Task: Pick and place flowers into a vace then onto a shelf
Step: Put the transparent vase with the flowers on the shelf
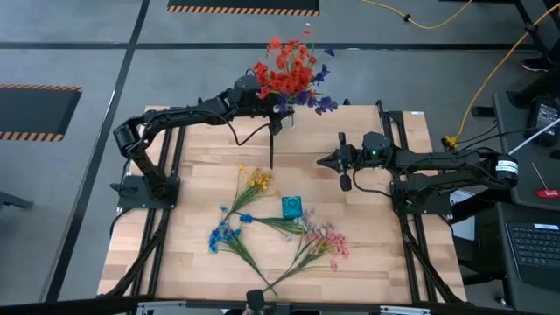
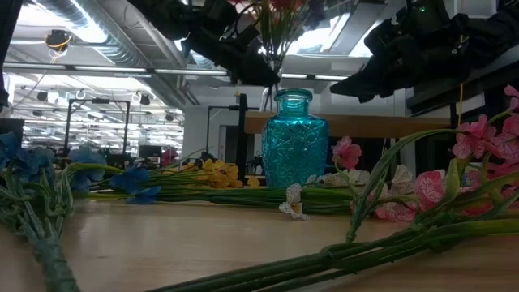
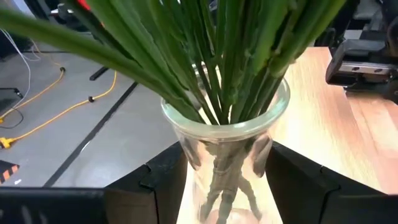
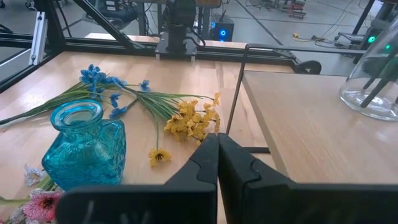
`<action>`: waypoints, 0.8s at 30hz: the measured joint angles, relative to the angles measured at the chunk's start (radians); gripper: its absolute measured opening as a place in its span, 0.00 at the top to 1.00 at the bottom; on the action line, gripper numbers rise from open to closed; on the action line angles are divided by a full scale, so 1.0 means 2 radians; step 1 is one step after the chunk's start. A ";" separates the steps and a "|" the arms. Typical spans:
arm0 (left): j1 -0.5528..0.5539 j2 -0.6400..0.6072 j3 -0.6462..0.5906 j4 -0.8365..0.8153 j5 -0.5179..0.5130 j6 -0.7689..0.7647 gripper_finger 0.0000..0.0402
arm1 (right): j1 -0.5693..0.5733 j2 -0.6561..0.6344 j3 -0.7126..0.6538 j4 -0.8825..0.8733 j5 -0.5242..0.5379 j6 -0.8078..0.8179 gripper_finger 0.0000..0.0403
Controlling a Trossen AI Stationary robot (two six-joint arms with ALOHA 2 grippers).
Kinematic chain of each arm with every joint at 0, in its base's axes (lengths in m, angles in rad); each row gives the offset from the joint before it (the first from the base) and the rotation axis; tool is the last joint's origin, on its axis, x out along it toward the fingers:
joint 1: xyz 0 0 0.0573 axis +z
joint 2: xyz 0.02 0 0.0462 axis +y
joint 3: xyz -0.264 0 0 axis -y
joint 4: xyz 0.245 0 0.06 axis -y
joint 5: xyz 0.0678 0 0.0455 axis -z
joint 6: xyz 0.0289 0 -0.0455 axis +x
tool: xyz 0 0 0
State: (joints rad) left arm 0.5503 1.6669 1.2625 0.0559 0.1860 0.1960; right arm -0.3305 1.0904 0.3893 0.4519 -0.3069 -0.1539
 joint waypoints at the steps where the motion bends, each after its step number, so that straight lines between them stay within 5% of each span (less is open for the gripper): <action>1: 0.000 0.000 0.000 0.000 0.000 0.002 0.50 | 0.000 0.000 0.000 0.000 0.000 0.000 0.99; 24: 0.000 -0.040 0.000 -0.059 -0.006 0.022 0.44 | 0.000 0.000 0.000 0.000 0.000 0.000 0.99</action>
State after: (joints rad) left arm 0.5503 1.5878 1.2625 -0.0620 0.1749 0.2401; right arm -0.3305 1.0908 0.3893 0.4511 -0.3069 -0.1539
